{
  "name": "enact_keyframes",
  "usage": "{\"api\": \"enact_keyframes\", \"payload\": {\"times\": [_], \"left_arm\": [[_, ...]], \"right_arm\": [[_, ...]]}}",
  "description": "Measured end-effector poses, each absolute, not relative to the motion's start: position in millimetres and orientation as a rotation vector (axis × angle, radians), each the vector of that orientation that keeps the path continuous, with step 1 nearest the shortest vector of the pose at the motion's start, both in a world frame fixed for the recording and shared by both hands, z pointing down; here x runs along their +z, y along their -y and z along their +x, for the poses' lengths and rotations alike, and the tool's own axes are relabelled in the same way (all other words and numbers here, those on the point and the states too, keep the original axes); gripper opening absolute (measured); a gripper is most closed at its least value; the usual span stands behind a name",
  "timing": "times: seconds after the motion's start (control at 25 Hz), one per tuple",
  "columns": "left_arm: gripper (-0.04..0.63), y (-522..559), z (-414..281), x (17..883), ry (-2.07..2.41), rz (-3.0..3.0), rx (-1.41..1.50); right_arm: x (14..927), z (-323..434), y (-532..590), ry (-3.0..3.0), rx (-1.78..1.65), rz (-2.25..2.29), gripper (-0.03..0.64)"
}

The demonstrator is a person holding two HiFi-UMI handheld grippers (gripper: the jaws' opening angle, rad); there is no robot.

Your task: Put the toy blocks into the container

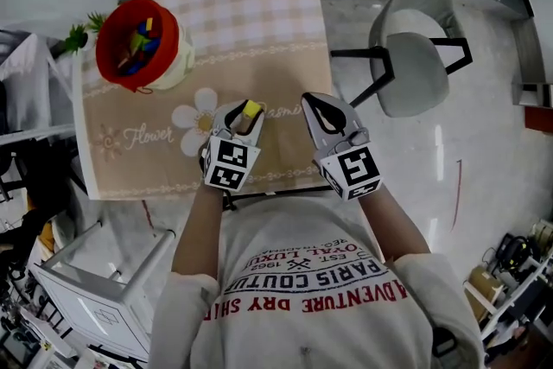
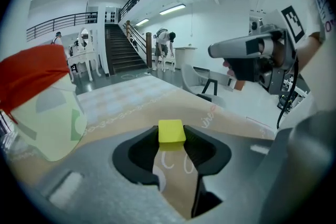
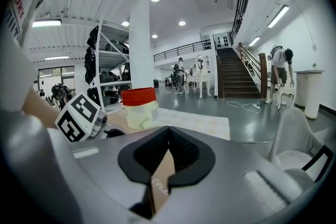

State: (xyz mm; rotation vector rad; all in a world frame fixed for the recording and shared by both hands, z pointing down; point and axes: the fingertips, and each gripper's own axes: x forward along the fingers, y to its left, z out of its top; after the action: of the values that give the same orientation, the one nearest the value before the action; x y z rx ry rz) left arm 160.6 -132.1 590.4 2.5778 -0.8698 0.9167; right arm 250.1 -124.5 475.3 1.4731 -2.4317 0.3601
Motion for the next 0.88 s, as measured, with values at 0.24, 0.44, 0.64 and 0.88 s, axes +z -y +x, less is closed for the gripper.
{"api": "enact_keyframes", "payload": {"times": [0.24, 0.44, 0.64, 0.88], "left_arm": [[0.155, 155, 129, 533, 0.917, 2.657, 0.802], [0.155, 171, 94, 489, 0.979, 2.736, 0.725], [0.155, 190, 60, 449, 1.023, 2.804, 0.634], [0.155, 222, 18, 415, 1.08, 2.849, 0.562]], "right_arm": [[465, 218, 137, 2.442, 0.324, 1.463, 0.002], [451, 181, 149, 2.464, 0.337, 1.492, 0.002], [432, 142, 163, 2.475, 0.307, 1.521, 0.002], [416, 103, 180, 2.471, 0.253, 1.546, 0.002]]}}
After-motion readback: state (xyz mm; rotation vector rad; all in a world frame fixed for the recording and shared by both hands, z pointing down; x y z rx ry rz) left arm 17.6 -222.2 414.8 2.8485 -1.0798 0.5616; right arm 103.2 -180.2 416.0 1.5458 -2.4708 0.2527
